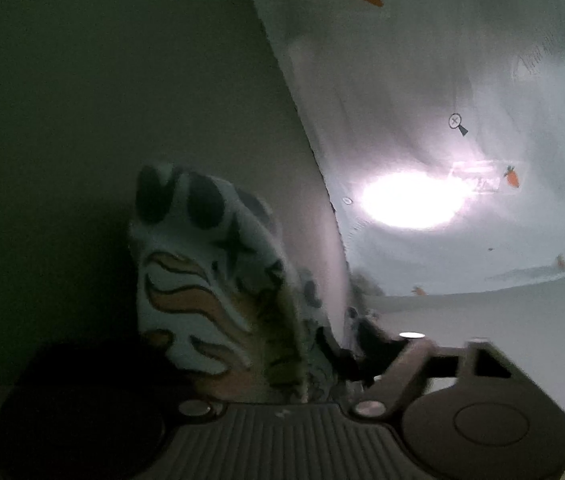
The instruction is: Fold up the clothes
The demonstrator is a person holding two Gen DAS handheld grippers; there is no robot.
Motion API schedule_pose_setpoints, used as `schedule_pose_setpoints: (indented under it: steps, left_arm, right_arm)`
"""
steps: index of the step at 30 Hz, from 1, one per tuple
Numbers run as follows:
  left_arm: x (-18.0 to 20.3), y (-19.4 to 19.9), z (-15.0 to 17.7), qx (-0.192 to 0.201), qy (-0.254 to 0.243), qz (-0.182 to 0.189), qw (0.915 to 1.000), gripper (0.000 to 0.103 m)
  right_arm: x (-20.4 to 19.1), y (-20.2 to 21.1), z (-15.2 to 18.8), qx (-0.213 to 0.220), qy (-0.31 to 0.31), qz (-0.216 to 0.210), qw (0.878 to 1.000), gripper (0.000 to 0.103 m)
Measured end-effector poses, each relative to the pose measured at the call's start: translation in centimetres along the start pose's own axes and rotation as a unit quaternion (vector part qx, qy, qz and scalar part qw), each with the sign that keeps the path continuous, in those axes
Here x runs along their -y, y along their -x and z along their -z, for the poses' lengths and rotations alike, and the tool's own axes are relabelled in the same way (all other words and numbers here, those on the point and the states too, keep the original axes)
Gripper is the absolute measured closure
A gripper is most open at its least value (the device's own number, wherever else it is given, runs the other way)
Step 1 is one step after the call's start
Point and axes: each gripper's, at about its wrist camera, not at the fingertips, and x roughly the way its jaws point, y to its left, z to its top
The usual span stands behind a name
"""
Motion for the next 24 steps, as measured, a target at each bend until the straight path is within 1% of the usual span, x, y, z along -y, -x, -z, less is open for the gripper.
schedule_pose_setpoints:
  steps: [2, 4, 5, 7, 11, 15, 18, 19, 21, 24]
  left_arm:
    - [0.6, 0.6, 1.3, 0.005, -0.002, -0.003, 1.0, 0.046]
    - [1.7, 1.3, 2.4, 0.01, -0.006, 0.014, 0.9998, 0.048]
    - [2.3, 1.7, 2.7, 0.013, -0.009, 0.023, 0.9996, 0.051]
    - [3.6, 2.3, 3.1, 0.018, -0.018, 0.043, 0.9987, 0.052]
    - [7.5, 3.3, 3.6, 0.013, -0.057, 0.084, 0.9947, 0.052]
    - [12.9, 2.5, 4.4, -0.015, -0.114, 0.125, 0.9855, 0.052]
    - [17.1, 0.6, 5.1, -0.049, -0.146, 0.162, 0.9747, 0.052]
    - [18.6, -0.4, 5.5, -0.063, -0.158, 0.176, 0.9695, 0.052]
    - [21.5, -2.4, 6.5, -0.092, -0.183, 0.203, 0.9574, 0.052]
    - [25.7, -6.3, 8.9, -0.145, -0.221, 0.234, 0.9357, 0.052]
  right_arm:
    - [-0.1, 1.0, 1.5, 0.009, -0.01, -0.019, 1.0, 0.075]
    - [-0.6, 2.2, 2.9, 0.022, -0.014, -0.037, 0.999, 0.075]
    - [-1.0, 2.9, 3.6, 0.029, -0.013, -0.045, 0.998, 0.075]
    - [-2.2, 4.3, 4.9, 0.037, -0.009, -0.068, 0.997, 0.075]
    - [-4.9, 7.5, 7.7, 0.067, 0.002, -0.108, 0.992, 0.075]
    - [-7.5, 11.9, 10.1, 0.122, 0.017, -0.151, 0.981, 0.075]
    - [-8.4, 15.9, 11.9, 0.178, 0.008, -0.191, 0.965, 0.075]
    - [-8.5, 17.4, 12.4, 0.198, 0.007, -0.205, 0.958, 0.075]
    - [-8.5, 20.3, 13.5, 0.238, 0.004, -0.234, 0.943, 0.075]
    - [-7.6, 25.0, 15.1, 0.306, 0.006, -0.274, 0.912, 0.075]
